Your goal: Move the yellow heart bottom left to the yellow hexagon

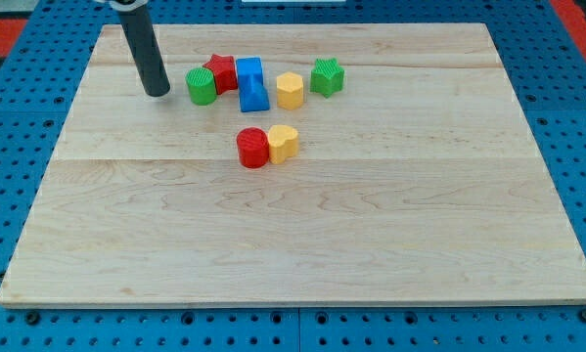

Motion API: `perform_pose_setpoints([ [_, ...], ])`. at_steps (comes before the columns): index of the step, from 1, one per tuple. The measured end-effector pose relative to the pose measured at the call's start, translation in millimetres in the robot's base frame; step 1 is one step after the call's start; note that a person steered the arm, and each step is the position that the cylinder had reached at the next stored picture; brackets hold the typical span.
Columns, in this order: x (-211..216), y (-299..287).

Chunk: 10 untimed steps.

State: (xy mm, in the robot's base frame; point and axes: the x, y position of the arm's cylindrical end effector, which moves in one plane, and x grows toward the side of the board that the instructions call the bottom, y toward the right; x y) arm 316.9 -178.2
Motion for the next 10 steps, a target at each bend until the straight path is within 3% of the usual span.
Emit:
perform_pose_setpoints([
  [2, -4, 55],
  [3, 20, 35],
  [5, 199, 50],
  [6, 212, 159],
  [8, 128, 163],
  [10, 75, 149],
])
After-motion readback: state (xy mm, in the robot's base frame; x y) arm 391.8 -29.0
